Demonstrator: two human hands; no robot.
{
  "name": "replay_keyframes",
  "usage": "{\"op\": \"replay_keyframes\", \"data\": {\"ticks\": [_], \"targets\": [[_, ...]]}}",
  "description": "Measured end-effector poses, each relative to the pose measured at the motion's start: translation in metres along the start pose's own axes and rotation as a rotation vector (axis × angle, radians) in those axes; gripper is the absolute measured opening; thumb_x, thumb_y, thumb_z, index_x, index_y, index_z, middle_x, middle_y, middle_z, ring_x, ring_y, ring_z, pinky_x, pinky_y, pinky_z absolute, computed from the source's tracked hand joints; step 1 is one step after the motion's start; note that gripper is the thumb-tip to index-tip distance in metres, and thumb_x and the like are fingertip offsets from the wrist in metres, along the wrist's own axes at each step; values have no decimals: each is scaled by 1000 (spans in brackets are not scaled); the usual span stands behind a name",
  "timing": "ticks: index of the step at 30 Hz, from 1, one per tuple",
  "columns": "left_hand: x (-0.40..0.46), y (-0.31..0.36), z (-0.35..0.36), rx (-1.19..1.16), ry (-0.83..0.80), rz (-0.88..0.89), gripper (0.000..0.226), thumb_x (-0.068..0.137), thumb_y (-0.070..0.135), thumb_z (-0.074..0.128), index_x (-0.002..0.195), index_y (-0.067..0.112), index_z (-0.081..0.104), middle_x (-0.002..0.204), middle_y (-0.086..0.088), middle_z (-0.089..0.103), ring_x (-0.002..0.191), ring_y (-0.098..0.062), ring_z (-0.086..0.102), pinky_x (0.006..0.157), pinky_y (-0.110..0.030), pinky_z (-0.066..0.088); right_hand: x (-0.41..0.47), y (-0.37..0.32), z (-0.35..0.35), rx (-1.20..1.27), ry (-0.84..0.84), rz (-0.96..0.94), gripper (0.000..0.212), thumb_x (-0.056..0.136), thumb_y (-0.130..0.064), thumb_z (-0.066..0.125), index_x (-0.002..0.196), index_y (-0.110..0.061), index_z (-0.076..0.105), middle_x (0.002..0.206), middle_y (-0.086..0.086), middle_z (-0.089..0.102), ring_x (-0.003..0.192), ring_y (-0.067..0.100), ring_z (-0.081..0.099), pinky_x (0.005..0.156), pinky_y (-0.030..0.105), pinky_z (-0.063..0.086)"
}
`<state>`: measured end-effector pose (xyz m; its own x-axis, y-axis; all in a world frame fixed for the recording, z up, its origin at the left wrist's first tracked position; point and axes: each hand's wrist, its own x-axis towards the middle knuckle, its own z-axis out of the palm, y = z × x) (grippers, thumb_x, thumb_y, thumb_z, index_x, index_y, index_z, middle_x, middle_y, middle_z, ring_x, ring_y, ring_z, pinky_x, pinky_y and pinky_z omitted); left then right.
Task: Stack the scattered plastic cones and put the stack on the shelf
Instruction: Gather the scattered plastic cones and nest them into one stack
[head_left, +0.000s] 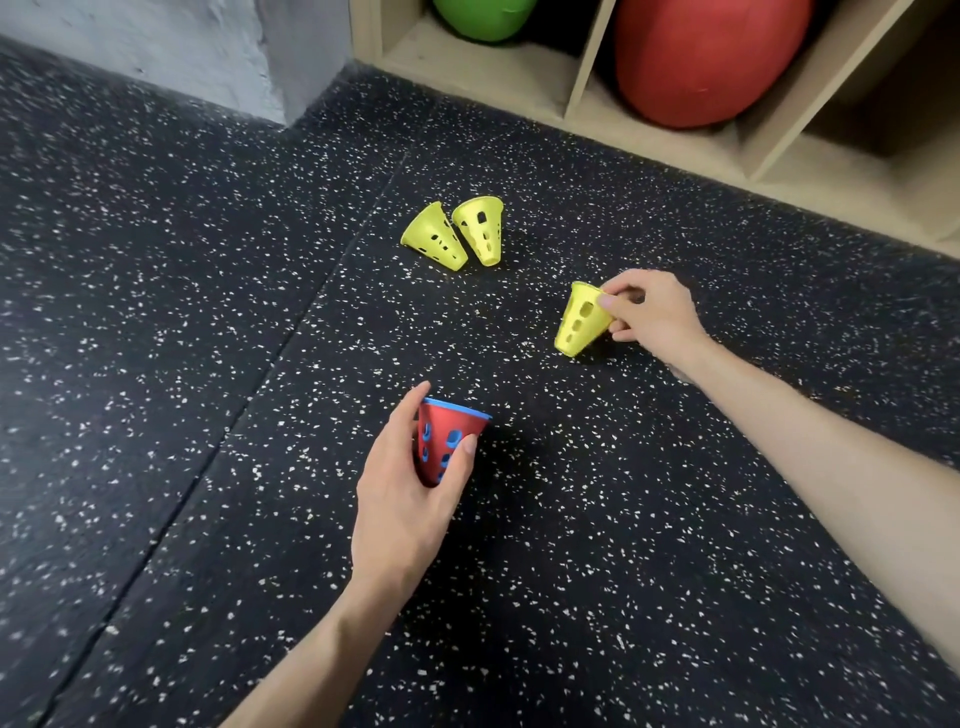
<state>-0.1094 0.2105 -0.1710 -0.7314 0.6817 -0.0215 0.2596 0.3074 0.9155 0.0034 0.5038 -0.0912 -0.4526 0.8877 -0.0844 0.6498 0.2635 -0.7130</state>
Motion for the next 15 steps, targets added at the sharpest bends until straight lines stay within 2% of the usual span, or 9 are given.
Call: {"op": "replay_keyframes", "data": {"ticks": [3,8,13,15], "targets": [[0,0,-1,-1,-8,0,63,91,58,64,145,58,31,122,17,60,113,-9,60,102,-42,50,-12,-27,7,154,-187,-8,8,97,-16,67,103,-15,72,105,17,70,78,19,71,73,30,63],[1,-1,-1,-8,-9,-27,70,89,61,64,148,48,30,115,18,61,107,-5,61,98,-39,52,-33,-69,29,205,-464,-74,7,93,-15,71,99,-15,75,98,10,70,81,20,71,77,34,64],[2,-2,0,-36,-6,-51,73,87,62,67,149,45,30,116,23,61,107,-3,61,97,-36,53,-53,-81,54,74,-714,-131,4,90,-14,75,90,-17,78,89,3,70,74,12,68,75,32,63],[3,-2,0,-38,-2,-58,74,87,63,67,148,46,30,115,23,60,107,-3,61,96,-37,53,-63,-78,63,27,-773,-185,10,90,-13,75,85,-21,78,83,-1,69,71,7,64,70,29,61]]}}
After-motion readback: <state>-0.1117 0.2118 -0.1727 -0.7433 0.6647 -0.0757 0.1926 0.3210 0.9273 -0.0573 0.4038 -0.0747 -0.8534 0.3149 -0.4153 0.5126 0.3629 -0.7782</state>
